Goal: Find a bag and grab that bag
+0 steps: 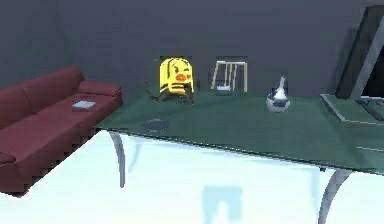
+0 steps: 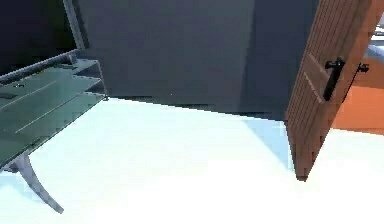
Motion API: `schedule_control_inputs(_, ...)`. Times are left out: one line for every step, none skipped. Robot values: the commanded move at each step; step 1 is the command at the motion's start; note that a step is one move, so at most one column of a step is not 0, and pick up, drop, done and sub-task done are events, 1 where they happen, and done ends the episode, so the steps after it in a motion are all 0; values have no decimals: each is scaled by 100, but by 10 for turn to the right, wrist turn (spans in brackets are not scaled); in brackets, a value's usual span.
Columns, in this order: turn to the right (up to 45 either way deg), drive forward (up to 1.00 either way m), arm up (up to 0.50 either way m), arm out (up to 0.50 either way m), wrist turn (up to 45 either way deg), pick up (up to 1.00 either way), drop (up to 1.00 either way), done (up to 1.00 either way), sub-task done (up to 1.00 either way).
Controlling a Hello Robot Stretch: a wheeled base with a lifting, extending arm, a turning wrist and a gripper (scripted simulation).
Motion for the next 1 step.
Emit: schedule_control_inputs(0,45,0,0,0,0,0,0,0)
